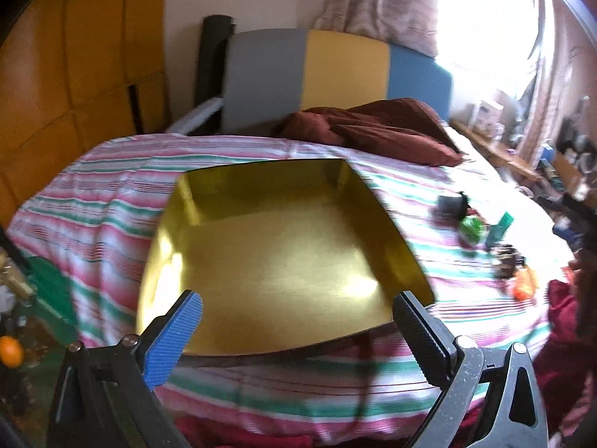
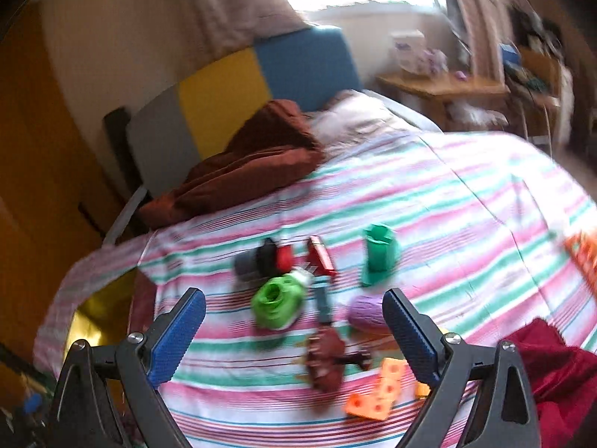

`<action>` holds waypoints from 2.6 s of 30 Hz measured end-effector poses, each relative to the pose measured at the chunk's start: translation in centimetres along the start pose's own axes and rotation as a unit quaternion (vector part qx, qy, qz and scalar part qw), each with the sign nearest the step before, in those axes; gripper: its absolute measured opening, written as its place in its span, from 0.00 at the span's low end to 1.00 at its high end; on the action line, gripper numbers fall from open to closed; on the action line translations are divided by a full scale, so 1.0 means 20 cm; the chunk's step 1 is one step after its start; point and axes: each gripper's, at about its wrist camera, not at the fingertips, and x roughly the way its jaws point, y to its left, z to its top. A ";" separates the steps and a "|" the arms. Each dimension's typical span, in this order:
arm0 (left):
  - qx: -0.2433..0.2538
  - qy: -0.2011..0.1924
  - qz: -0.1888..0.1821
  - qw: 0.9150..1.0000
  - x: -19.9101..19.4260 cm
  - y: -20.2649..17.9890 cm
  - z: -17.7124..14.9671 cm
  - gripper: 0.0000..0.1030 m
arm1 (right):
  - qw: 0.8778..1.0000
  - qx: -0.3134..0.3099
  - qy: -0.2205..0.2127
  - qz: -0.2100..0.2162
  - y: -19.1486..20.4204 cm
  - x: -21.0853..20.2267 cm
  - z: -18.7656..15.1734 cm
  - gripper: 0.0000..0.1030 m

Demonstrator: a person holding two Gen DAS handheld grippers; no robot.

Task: Organize rigid objects
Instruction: 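Move both tools from the gold tray toward the cluster of objects, then grasp the brown wooden peg piece with the left tool, then carry the brown piece into the gold tray with the left tool while the right tool grasps the orange cubes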

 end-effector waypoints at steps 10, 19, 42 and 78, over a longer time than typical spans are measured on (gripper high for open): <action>0.038 0.037 -0.188 0.981 0.13 -0.38 0.14 1.00 | 0.983 0.159 -0.037 0.085 -0.28 -0.05 0.02 0.98; 0.078 0.164 -0.289 0.940 0.47 -0.85 0.12 1.00 | 0.981 0.161 -0.032 0.108 -0.30 -0.03 0.03 0.98; 0.142 0.212 -0.256 0.932 0.97 -1.57 0.16 0.83 | 0.976 0.177 -0.014 0.128 -0.32 0.00 0.02 0.99; 0.153 0.112 -0.263 0.946 0.34 -0.87 -0.05 0.34 | 0.953 0.035 0.278 -0.116 -0.14 0.30 -0.14 0.58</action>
